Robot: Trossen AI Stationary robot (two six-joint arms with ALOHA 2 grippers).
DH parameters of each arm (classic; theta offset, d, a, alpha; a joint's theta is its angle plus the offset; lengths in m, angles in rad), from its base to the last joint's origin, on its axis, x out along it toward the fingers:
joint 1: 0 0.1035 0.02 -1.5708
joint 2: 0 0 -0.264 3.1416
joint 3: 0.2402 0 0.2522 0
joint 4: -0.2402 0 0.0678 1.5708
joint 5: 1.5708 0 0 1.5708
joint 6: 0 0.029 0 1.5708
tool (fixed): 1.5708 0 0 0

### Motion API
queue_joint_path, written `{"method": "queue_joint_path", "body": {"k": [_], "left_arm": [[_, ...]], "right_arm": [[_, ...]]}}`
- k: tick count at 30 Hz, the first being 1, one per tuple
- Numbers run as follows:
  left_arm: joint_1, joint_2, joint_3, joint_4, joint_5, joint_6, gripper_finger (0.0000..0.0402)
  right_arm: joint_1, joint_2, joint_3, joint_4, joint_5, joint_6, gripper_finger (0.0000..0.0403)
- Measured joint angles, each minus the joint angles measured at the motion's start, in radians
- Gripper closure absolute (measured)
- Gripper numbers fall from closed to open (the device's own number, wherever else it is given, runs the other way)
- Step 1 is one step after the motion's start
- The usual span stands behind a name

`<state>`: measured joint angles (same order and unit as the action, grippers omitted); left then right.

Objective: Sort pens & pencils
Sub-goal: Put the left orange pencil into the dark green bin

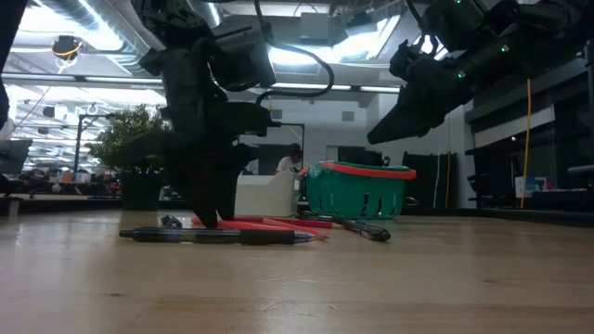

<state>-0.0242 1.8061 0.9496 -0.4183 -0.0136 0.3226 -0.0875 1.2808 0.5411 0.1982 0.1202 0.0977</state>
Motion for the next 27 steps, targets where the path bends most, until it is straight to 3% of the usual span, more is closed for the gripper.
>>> {"method": "queue_joint_path", "body": {"k": [5,15,27], "left_arm": [[0.0,-0.002,-0.002,-0.004,0.021,0.001,0.0283],[0.0,-0.002,-0.003,-0.014,0.061,-0.005,0.0389],[0.0,-0.01,0.002,-0.019,0.063,-0.03,0.039]], "right_arm": [[0.0,0.0,0.0,0.0,0.0,-0.001,0.0315],[0.0,0.0,0.0,0.0,0.0,-0.001,0.0315],[0.0,0.0,0.0,0.0,0.0,-0.001,0.0315]]}}
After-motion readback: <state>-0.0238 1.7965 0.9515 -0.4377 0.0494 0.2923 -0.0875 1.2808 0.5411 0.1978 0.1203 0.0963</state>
